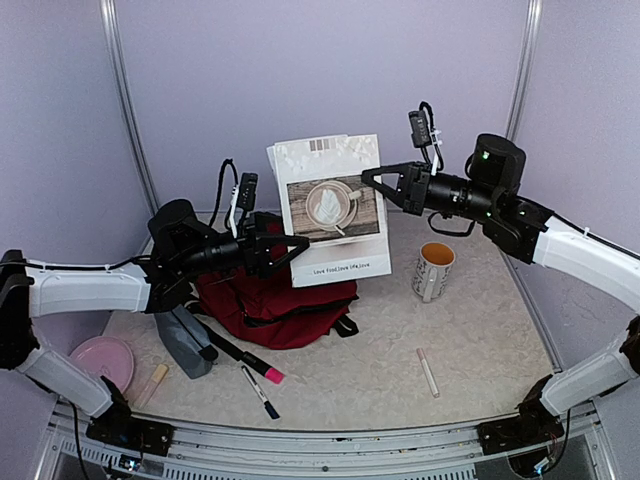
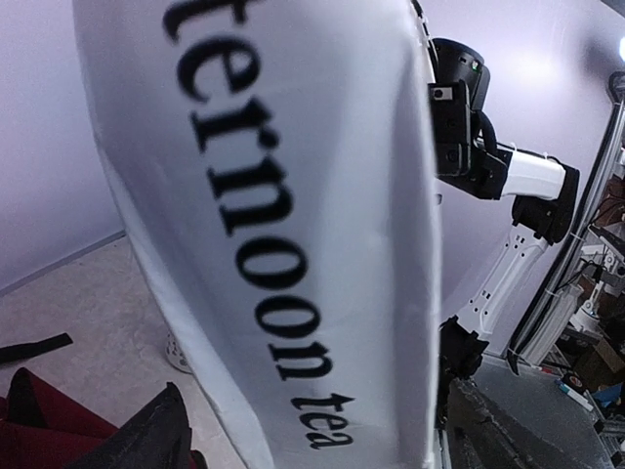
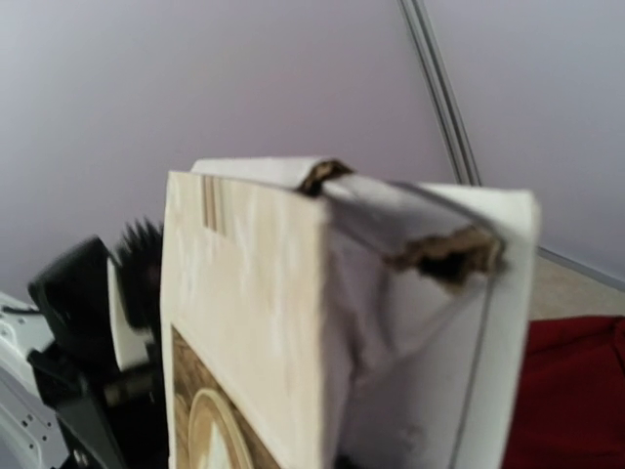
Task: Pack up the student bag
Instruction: Pass from the right arm to the left, then pass from the left arm to the right
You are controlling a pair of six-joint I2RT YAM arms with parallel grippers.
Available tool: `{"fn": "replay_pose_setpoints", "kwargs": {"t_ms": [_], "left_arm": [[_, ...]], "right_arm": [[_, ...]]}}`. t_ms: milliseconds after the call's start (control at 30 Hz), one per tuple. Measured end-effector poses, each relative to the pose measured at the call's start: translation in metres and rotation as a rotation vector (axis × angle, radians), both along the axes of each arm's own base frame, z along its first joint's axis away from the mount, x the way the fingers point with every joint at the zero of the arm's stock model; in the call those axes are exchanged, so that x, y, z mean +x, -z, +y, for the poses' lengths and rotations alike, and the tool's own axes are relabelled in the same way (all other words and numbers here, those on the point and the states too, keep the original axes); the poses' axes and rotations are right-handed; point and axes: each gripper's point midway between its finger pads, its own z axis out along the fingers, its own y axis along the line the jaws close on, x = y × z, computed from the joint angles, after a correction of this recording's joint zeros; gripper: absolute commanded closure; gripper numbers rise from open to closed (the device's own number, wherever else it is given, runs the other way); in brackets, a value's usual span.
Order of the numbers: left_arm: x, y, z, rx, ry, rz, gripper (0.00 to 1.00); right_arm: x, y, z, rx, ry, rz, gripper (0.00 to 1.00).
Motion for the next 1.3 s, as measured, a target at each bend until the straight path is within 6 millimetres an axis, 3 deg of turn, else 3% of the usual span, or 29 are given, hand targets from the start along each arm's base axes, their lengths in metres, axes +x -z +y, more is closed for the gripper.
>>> {"fn": "replay_pose_setpoints", "kwargs": {"t_ms": [100, 300, 400, 433, 533, 567, 700, 800, 900, 1033, 1200, 1300], "left_arm": [[-0.002, 0.004, -0.006, -0.007, 0.015, 0.018, 0.4], [-0.004, 0.001, -0.007, -0.026, 0.036, 0.013, 0.75], [-0.001, 0.003, -0.003, -0.019, 0.035, 0.015, 0.86], [-0.001, 0.005, -0.002, -0.006, 0.036, 0.005, 0.88], [-0.001, 0.01, 0.003, 0.041, 0.022, -0.032, 0.89], [-0.001, 0.013, 0.004, 0.063, 0.015, -0.047, 0.89], [0.0, 0.03, 0.01, 0.209, -0.021, -0.114, 0.89], [0.003, 0.046, 0.012, 0.357, -0.065, -0.188, 0.89], [-0.002, 0.059, 0.012, 0.473, -0.07, -0.255, 0.88], [-0.013, 0.069, 0.015, 0.567, -0.052, -0.322, 0.88], [-0.019, 0.065, 0.015, 0.614, -0.041, -0.38, 0.88], [-0.021, 0.063, 0.014, 0.631, -0.034, -0.404, 0.88]], "right_arm": [[-0.002, -0.004, 0.0, 0.017, -0.012, -0.004, 1.0], [-0.005, -0.001, 0.002, 0.011, -0.031, -0.013, 0.99], [-0.008, 0.001, 0.002, -0.013, -0.037, -0.052, 0.52], [-0.009, 0.003, 0.001, -0.025, -0.037, -0.054, 0.42], [-0.016, 0.014, -0.006, -0.098, -0.031, -0.078, 0.13], [-0.018, 0.017, -0.009, -0.12, -0.027, -0.081, 0.1], [-0.022, 0.024, -0.025, -0.271, 0.025, -0.15, 0.08], [-0.024, 0.02, -0.039, -0.398, 0.059, -0.247, 0.0], [-0.031, 0.016, -0.041, -0.478, 0.023, -0.335, 0.0], [-0.038, 0.022, -0.024, -0.546, -0.074, -0.405, 0.0], [-0.048, 0.054, 0.017, -0.636, -0.261, -0.428, 0.0], [-0.054, 0.073, 0.031, -0.671, -0.336, -0.421, 0.0]]}}
